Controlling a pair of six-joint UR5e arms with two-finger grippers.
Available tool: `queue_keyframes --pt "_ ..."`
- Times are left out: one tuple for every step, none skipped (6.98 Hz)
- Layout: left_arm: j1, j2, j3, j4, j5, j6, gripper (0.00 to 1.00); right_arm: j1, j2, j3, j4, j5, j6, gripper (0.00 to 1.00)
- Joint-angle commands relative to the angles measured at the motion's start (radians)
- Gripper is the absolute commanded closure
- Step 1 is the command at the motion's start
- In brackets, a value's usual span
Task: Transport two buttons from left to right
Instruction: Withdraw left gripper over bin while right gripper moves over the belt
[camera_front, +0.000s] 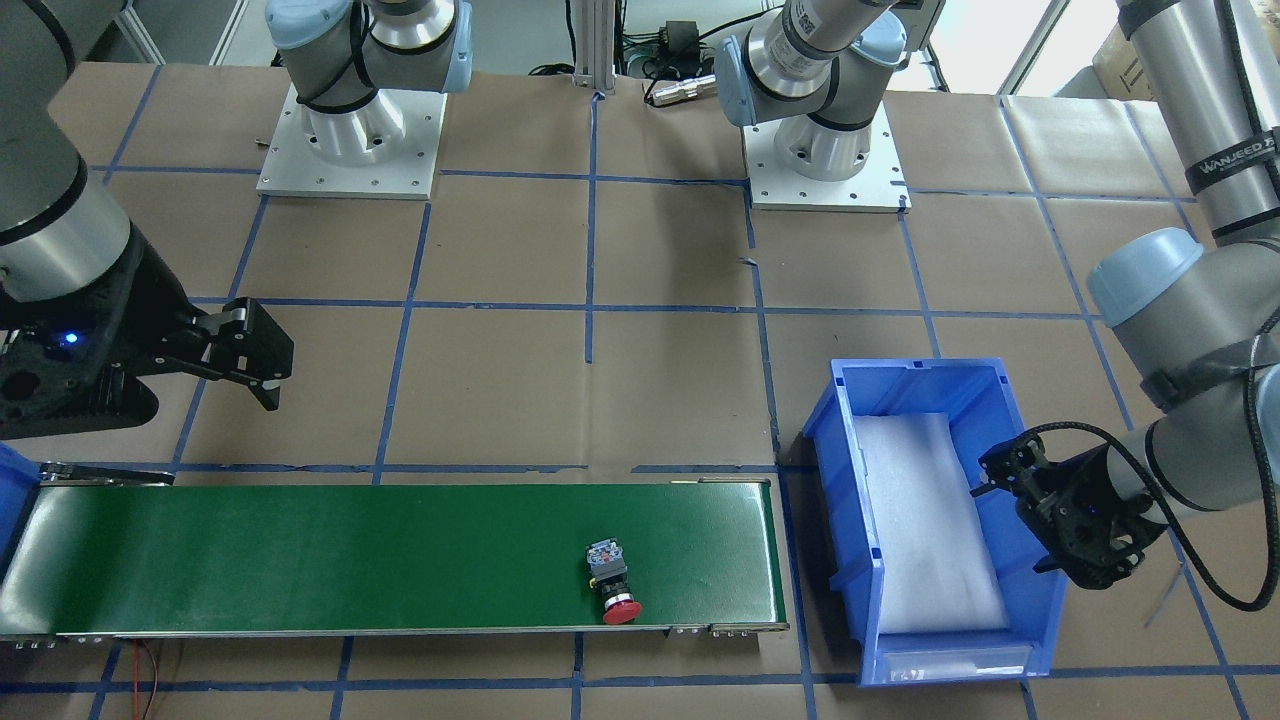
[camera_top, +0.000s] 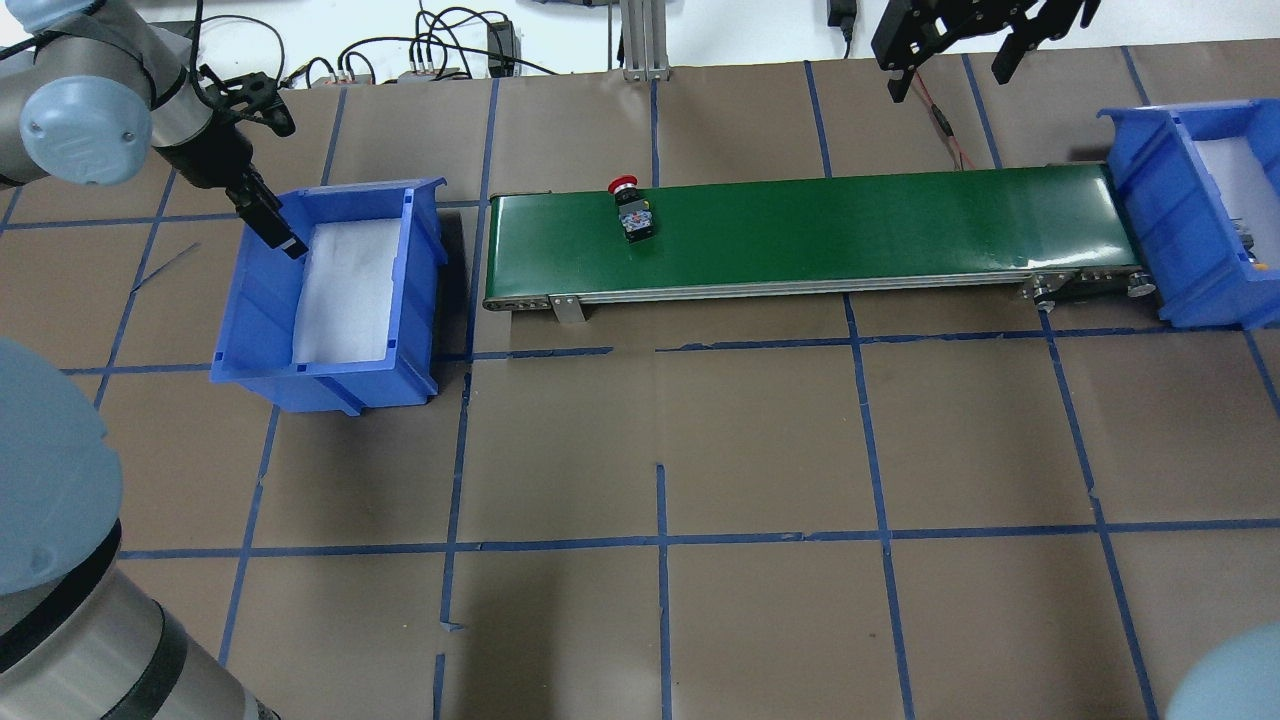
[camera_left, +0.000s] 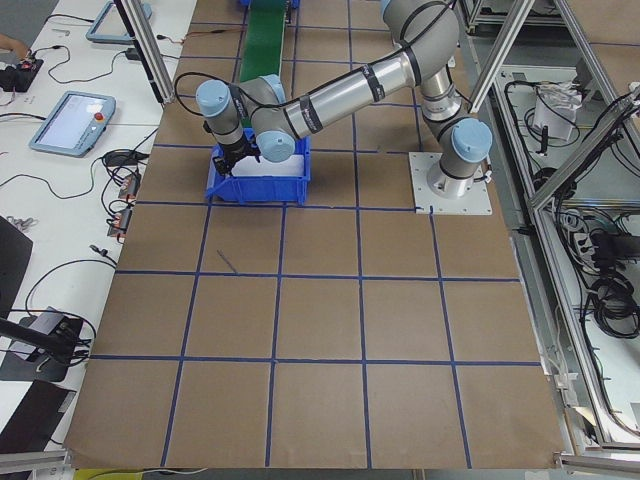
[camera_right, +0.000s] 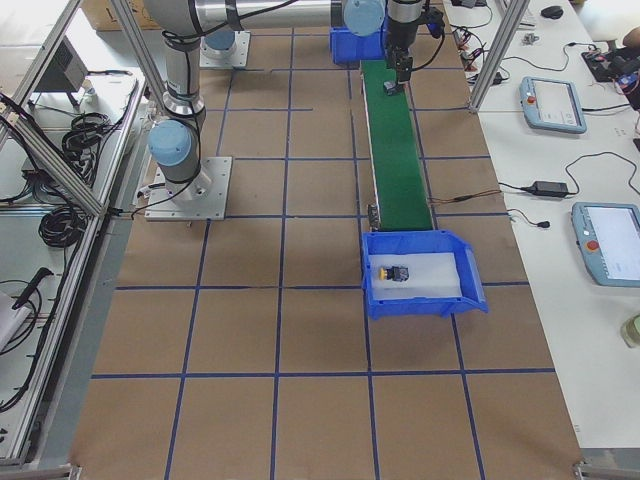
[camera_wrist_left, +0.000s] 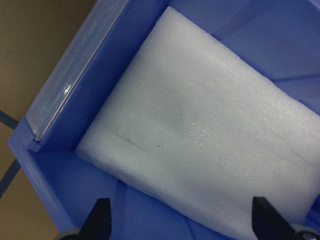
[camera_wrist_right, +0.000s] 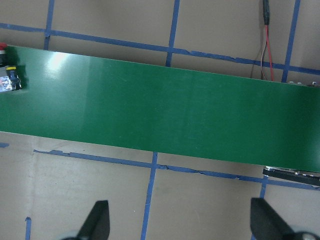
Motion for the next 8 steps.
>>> queue_keyframes --pt "-0.051 0.016 0.018 0.001 -0.007 -0.018 0.0 0.01 0.001 0.004 -0.001 -0.001 0.002 0.0" --pt "-0.099 0.038 0.03 -0.001 0.005 -0.025 0.0 0.017 0.001 0.005 -0.001 0.002 0.002 0.0" --pt "-0.125 0.077 0.036 -0.016 0.007 -0.096 0.0 0.04 0.005 0.008 -0.001 0.001 0.002 0.0" --pt "-0.135 0.117 0.036 -0.06 0.005 -0.17 0.0 0.053 0.011 0.019 -0.007 0.002 0.002 0.0" --pt "-0.136 0.184 0.033 -0.135 -0.005 -0.248 0.0 0.054 0.03 0.037 -0.016 0.019 0.002 0.0" --pt "-0.144 0.247 0.012 -0.189 -0.015 -0.366 0.0 0.075 0.056 0.048 -0.05 0.018 -0.001 0.0" --pt "-0.165 0.278 -0.001 -0.2 -0.018 -0.485 0.0 0.118 0.089 0.051 -0.088 0.013 -0.001 0.01" --pt "-0.193 0.307 -0.016 -0.2 -0.03 -0.612 0.0 0.158 0.131 0.051 -0.129 0.005 0.002 0.02"
